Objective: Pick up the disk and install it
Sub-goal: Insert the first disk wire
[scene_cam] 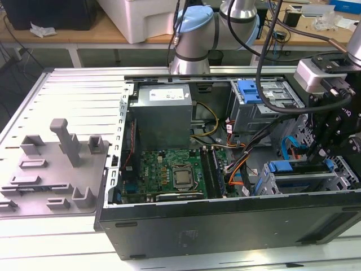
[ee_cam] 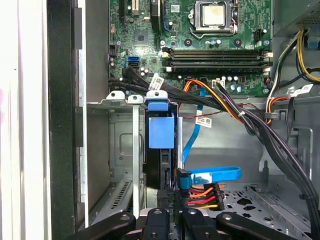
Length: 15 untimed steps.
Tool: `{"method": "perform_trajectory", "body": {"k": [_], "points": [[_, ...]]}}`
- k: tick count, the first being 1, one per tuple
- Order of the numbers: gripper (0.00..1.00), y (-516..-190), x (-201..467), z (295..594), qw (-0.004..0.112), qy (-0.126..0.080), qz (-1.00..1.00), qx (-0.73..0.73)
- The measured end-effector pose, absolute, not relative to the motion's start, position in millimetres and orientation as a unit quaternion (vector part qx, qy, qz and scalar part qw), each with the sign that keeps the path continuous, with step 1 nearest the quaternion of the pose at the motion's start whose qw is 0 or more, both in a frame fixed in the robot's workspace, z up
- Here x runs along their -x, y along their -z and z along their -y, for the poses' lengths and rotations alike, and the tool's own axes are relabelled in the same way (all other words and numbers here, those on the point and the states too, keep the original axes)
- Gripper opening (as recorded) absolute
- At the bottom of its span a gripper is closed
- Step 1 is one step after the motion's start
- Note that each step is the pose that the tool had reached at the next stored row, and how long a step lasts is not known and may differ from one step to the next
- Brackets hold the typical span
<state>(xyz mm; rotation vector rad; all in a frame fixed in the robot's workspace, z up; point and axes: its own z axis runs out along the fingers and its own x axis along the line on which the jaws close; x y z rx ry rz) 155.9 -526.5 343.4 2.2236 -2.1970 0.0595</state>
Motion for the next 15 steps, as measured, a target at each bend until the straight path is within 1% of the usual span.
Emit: {"method": "perform_trajectory", "body": {"k": [15], "points": [[0.17, -340.3, -155.9, 527.3, 0.007, -0.018, 0.703, -0.711]]}}
